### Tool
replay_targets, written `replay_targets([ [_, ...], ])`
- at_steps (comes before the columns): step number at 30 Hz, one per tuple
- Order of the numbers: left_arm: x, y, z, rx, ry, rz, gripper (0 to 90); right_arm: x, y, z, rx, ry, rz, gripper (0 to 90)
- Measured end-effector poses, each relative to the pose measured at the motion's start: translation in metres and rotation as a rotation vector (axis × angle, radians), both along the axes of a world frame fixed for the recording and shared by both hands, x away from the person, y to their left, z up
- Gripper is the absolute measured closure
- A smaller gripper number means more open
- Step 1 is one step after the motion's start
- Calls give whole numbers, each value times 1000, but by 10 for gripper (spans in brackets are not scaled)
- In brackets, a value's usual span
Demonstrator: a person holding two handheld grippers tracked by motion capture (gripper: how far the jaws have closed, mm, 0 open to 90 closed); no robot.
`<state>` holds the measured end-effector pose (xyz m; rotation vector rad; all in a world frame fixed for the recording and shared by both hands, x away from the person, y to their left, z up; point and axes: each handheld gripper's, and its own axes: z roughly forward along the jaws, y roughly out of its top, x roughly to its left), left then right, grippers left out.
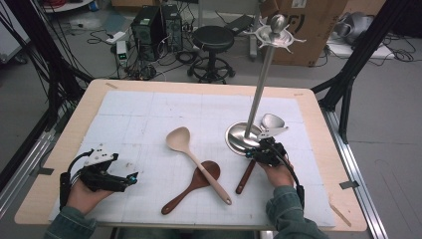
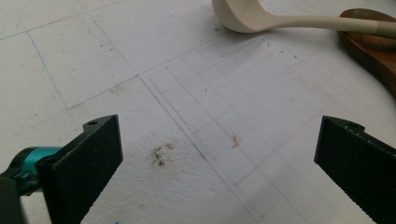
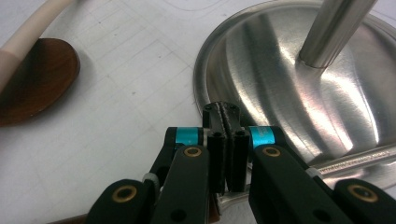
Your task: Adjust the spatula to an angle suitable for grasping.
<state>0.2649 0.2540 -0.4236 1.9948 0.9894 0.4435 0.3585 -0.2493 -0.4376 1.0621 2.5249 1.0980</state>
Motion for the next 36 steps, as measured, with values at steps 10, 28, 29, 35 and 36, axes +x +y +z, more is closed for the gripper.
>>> replay_targets([
  [10, 0, 0, 0, 1, 0, -1, 17, -2, -11, -3, -15, 19, -24, 895],
  [28, 0, -1, 0, -1, 0, -3, 16, -13, -17, 3, -2, 0, -10, 893],
  [29, 0, -1, 0, -1, -1, -3, 16, -13, -17, 3, -2, 0, -10, 893],
  [35, 0, -1, 0, -1, -1, -3, 16, -19, -26, 6, 6, -11, -18, 893],
  [36, 0, -1, 0, -2, 0, -2, 16, -19, -26, 6, 6, -11, -18, 893],
])
